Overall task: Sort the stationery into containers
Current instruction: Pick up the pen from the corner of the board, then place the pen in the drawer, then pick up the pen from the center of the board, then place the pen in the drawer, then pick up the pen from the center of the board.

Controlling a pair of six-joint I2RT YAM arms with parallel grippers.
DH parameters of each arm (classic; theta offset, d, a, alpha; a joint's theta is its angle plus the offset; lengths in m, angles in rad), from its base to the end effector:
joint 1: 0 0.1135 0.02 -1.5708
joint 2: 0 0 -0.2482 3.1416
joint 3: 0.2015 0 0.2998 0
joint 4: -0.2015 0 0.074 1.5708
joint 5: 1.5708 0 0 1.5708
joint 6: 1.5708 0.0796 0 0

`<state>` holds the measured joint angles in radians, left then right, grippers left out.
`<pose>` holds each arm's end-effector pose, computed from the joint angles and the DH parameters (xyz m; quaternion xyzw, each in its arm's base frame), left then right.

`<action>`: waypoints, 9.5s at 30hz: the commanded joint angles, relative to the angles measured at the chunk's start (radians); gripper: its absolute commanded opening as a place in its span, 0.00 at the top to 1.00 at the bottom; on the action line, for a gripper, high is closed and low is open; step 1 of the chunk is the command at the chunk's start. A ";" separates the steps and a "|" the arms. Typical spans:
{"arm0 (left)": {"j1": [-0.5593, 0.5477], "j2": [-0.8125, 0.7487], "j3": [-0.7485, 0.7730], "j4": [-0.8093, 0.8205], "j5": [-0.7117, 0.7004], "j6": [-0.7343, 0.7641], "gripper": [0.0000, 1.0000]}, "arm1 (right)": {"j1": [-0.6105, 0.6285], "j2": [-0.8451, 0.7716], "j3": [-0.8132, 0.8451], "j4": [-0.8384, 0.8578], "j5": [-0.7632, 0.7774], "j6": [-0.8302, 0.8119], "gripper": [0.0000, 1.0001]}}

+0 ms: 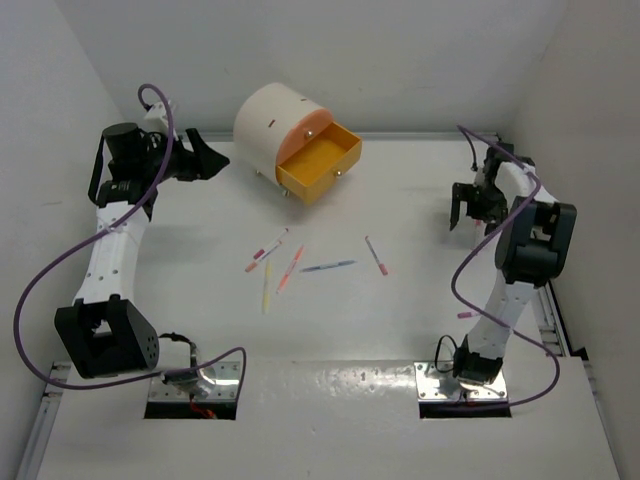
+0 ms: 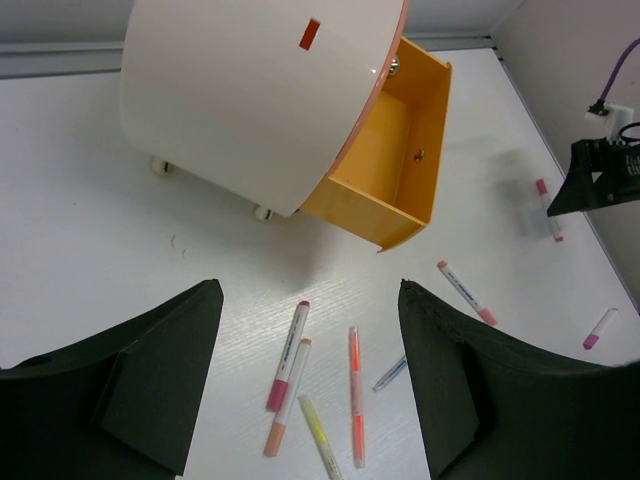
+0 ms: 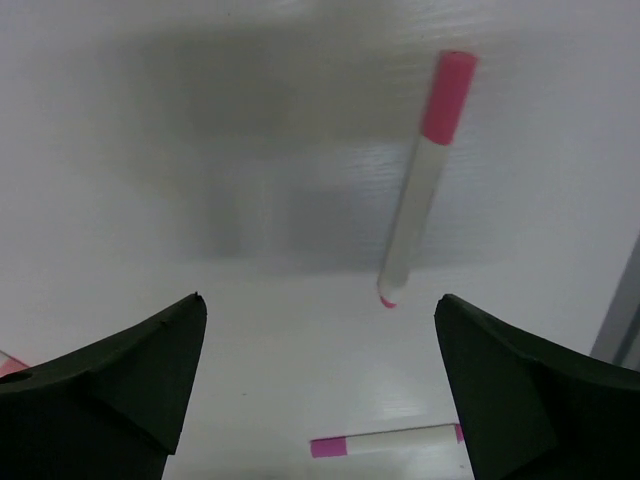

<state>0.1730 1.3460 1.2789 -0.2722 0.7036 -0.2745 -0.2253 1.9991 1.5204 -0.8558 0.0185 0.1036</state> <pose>0.3918 0.0162 0.3508 0.0240 0.7914 -0.3084 0.5272 0.4358 -0.1014 0.1079 0.1636 0.9794 -0.0163 0.1171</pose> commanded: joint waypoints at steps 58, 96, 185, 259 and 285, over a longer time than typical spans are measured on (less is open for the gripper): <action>-0.073 0.041 0.109 0.031 0.056 -0.046 0.25 | -0.235 0.168 0.020 0.084 0.035 -0.326 0.49; -0.050 0.008 0.100 0.007 0.051 -0.020 0.25 | 0.105 0.081 0.108 -0.153 -0.345 -0.201 1.00; -0.517 0.321 -0.213 -0.285 -0.622 0.558 0.53 | -0.216 -0.668 -0.279 -0.170 -0.485 -0.010 0.55; -0.593 0.699 0.979 -0.418 -0.419 0.489 0.38 | -0.230 -0.680 -0.359 -0.351 -0.132 -0.706 0.59; -0.616 0.505 0.939 -0.510 -0.144 0.475 0.38 | -0.215 -0.665 -0.753 -0.177 0.020 -1.513 0.50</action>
<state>-0.4351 1.8774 2.2013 -0.7811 0.5499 0.2077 -0.4309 1.3457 0.8227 -1.1290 0.0368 -1.3197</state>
